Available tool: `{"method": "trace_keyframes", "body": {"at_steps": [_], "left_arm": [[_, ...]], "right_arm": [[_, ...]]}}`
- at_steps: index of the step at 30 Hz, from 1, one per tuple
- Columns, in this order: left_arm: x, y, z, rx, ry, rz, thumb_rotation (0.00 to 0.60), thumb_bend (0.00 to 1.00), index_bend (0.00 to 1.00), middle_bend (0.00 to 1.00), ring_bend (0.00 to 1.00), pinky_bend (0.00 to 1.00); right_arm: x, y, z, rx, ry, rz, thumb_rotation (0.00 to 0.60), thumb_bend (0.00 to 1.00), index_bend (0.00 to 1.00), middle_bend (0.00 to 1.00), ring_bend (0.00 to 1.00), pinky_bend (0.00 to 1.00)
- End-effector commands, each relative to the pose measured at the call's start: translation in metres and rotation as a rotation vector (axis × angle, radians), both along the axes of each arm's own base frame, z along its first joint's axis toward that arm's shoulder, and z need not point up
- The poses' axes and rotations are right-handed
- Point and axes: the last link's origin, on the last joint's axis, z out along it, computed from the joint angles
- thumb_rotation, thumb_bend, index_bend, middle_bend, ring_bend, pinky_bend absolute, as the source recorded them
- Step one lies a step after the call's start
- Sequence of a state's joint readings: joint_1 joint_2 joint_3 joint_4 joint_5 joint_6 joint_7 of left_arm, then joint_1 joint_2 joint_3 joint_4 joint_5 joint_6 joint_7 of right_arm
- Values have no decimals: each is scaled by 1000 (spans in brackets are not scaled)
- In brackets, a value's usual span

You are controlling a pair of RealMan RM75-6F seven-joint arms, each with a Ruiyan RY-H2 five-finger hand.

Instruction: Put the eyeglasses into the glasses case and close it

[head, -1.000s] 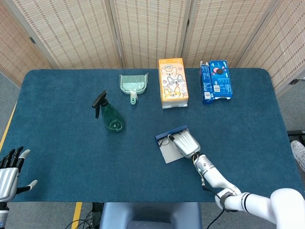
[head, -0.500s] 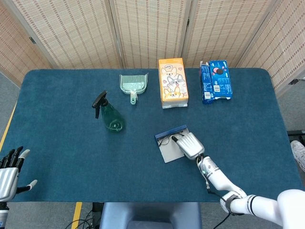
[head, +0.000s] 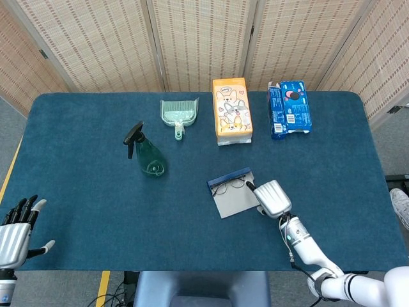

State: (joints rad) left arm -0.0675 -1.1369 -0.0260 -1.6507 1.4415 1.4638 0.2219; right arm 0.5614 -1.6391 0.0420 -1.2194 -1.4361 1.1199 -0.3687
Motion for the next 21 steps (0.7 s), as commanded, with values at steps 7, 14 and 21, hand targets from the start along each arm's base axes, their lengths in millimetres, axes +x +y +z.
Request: {"method": "trace_keyframes", "body": {"at_steps": [7,14,21], "left_arm": [[-2,-3,1,4,2,13,600,130,146,71,48,175],[-3,-3,1,2,-1,14,600,130,146,71,48,175],[-3,-1,0,-4,2,12,600,130,146,71,48,175]], "right_arm": [[1,-3,-13,29,6,-1,600,104,230,1000,1000,1000],[0,-5,-15,30,14,3,600,132,230,1000,1000,1000],[-1,-10,-18,24,25,7,600,199,230,1000,1000,1000]]}}
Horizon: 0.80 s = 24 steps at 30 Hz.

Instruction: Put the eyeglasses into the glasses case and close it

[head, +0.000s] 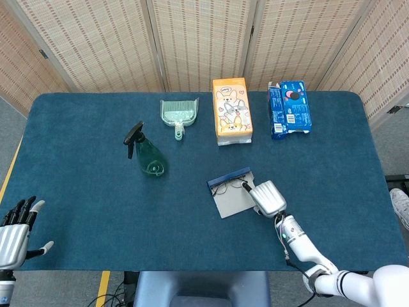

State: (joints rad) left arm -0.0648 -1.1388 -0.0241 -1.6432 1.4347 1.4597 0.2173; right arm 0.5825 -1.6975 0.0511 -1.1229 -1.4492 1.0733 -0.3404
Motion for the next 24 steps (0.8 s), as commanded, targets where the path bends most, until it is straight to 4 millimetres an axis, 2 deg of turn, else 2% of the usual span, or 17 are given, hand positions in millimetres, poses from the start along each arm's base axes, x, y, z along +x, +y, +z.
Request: {"method": "trace_keyframes", "body": {"at_steps": [1,8,13,24], "left_arm": [[0,0,0,-1,2,1,600,130,146,71,48,176],[-1,-2,2,4,1,5,600,130,146,71,48,175],[-2,-3,1,4,-1,7,600,130,146,71,48,176],[-5,-3,2,7,-3,8,600,130,146,71,48,176]], "right_arm": [[0,-1,-2,1,3,2,600,203,230,1000,1000,1000],[0,-2,-8,8,13,6,600,206,230,1000,1000,1000],[1,-3,-9,3,18,18,600,300,230,1000,1000,1000],[12,-12,-5,-24,-12,40,600,354,242,1000,1000,1000]]}}
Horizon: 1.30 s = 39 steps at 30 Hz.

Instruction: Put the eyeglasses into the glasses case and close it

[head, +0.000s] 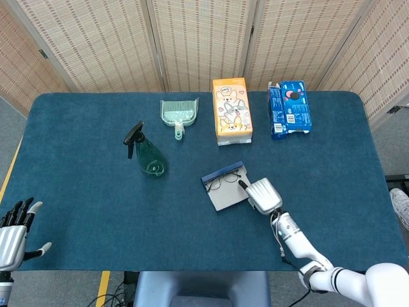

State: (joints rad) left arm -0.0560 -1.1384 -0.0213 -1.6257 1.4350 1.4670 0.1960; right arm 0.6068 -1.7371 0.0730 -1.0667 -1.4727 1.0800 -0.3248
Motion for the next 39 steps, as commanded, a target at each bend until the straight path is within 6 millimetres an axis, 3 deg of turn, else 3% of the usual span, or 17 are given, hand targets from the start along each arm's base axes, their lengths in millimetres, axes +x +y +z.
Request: {"method": "trace_keyframes", "body": {"at_steps": [1,8,16,23,28,39], "left_arm": [[0,0,0,0,-1,-1,600,130,146,71,48,176],[-1,1,-2,-4,-1,1,600,130,146,71,48,175],[-2,1,-2,-4,1,6,600,130,146,71,48,176],[-2,2,-1,-2,2,6,600,130,146,71,48,175],[-1,2,0,0,2,2,600,130,146,71,48,175],[2,4,-2,-3,-7,-10,600,130,146,71,48,175]], "right_arm": [[4,-3,0,-3,-3,6,600,355,243,1000,1000,1000],[17,-8,-3,-2,-49,14,600,365,288,1000,1000,1000],[22,-11,-9,6,-54,26,600,383,476,1000,1000,1000],[22,-9,-8,8,-52,33,600,442,582,1000,1000,1000],[17,1,3,22,-55,40,600,479,660,1000,1000,1000],[14,37,40,106,3,92,600,484,679,1000,1000,1000]]}}
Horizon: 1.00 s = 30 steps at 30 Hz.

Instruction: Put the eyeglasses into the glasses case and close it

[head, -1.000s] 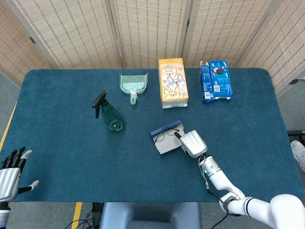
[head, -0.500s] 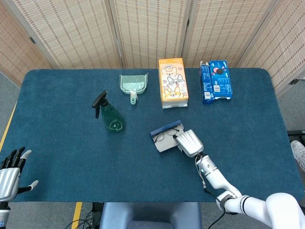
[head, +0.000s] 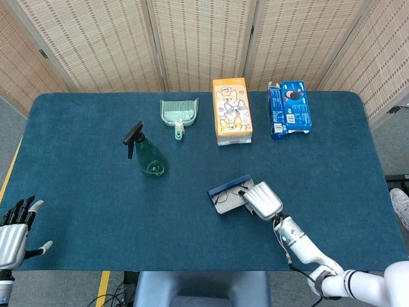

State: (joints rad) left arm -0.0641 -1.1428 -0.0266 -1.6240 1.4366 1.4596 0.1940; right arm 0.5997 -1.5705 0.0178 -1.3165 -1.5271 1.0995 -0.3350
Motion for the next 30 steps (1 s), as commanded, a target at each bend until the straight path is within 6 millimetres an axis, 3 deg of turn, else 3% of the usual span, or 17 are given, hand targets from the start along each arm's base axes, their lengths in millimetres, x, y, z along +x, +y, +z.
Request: {"method": "trace_keyframes", "body": {"at_steps": [1,30], "left_arm": [[0,1,-1,-1,-2,-1,600,130,146,71,48,175],[-4,-5,4,2,-10,13,600,130,141,71,48,175]], "right_arm": [[1,13,14,18,30,28,600,484,679,1000,1000,1000],[52,-37,-20,-1,76,77,600,484,679,1000,1000,1000]]}}
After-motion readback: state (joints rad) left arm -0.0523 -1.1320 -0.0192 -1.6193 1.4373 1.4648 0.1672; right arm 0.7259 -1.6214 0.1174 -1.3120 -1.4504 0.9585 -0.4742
